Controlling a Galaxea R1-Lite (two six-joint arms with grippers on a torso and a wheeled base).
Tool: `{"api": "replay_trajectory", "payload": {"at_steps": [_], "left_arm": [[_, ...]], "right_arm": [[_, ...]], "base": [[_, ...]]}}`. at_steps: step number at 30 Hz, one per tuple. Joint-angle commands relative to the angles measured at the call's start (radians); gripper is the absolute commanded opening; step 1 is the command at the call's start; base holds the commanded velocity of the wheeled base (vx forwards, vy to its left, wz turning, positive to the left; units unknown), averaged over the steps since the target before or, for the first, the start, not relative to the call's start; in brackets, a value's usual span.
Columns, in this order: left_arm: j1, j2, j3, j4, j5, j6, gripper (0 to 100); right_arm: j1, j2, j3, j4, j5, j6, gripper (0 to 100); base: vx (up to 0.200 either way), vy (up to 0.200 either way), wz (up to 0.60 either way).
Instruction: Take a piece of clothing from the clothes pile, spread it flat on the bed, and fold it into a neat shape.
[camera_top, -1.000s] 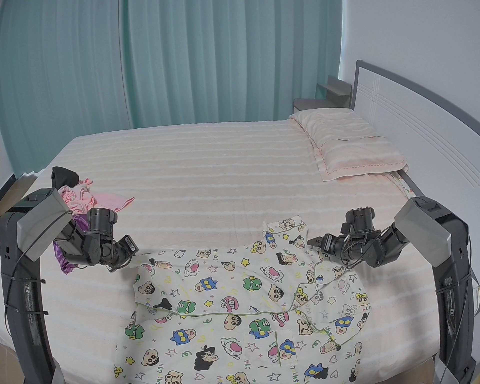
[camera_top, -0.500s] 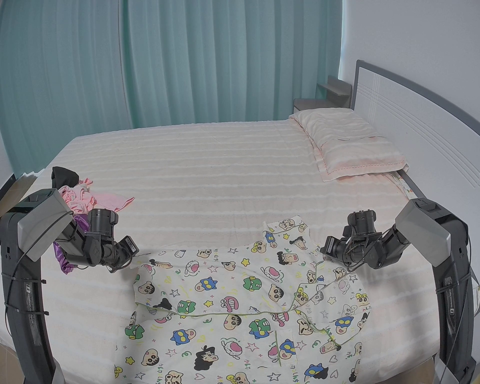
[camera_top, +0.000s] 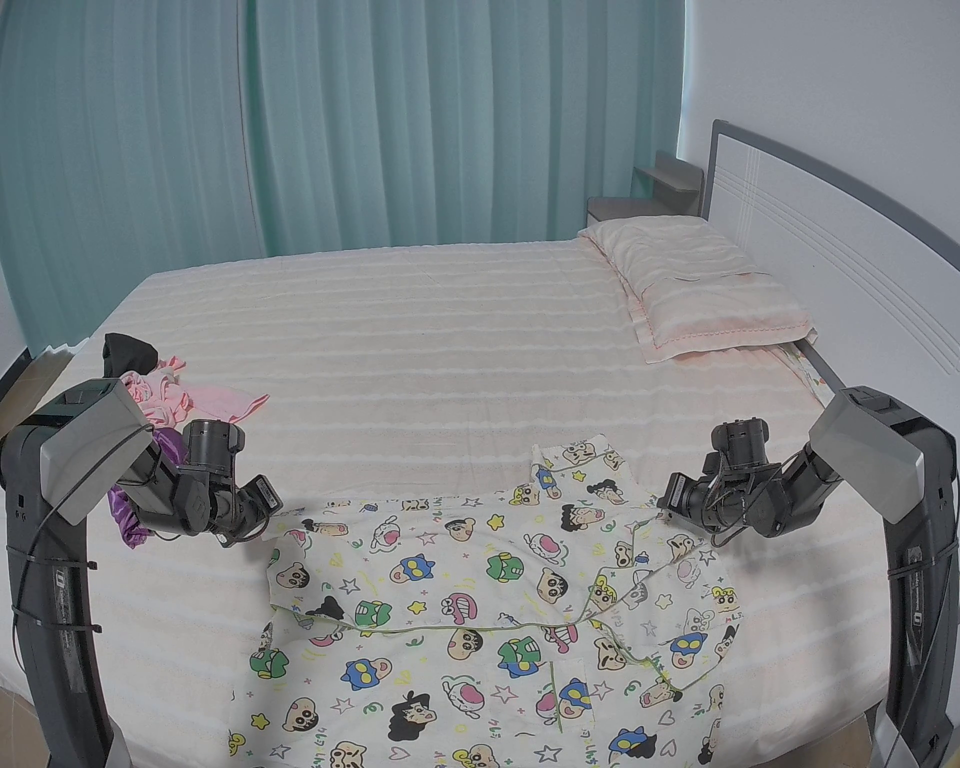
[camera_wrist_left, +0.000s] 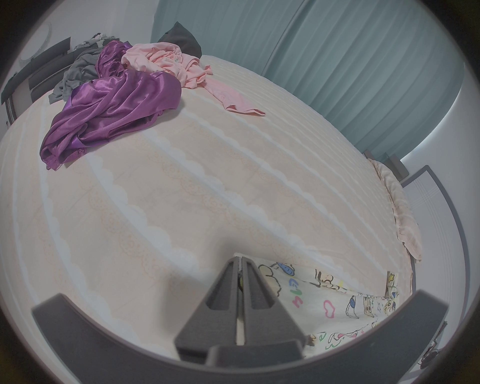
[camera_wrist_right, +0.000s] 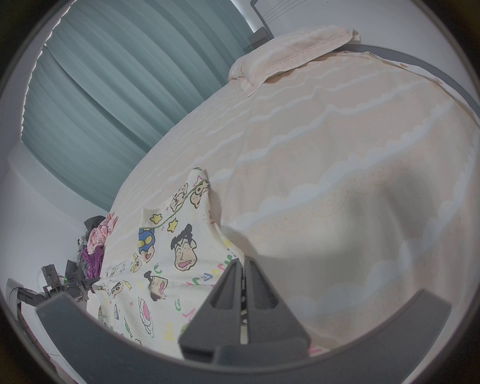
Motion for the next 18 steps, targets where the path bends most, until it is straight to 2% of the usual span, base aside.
{"api": "replay_trajectory", "payload": {"at_steps": [1, 8, 12, 14, 17, 18], "left_arm": [[-0.012, 0.006, -0.006, -0.003, 0.0, 0.0, 0], [-0.022, 0.007, -0.026, -0.008, 0.001, 0.0, 0], [-0.027, 0.009, -0.056, -0.008, 0.014, 0.0, 0], [-0.031, 0.018, -0.074, -0.008, 0.032, 0.0, 0], [-0.036, 0.058, -0.134, -0.003, 0.113, -0.002, 0], [-0.036, 0.059, -0.135, -0.003, 0.115, -0.002, 0]], "right_arm": [[-0.001, -0.024, 0.02, -0.001, -0.012, -0.001, 0], [-0.015, -0.026, 0.022, -0.001, -0.041, 0.004, 0], [-0.013, -0.024, 0.02, -0.025, -0.058, 0.039, 0], [-0.013, -0.023, 0.023, -0.042, -0.06, 0.045, 0], [-0.013, -0.02, 0.023, -0.047, -0.06, 0.045, 0], [-0.013, -0.02, 0.023, -0.047, -0.06, 0.045, 100]], "base": [[0.0, 0.0, 0.0], [0.0, 0.0, 0.0], [0.0, 0.0, 0.0], [0.0, 0.0, 0.0], [0.0, 0.0, 0.0], [0.0, 0.0, 0.0]]}}
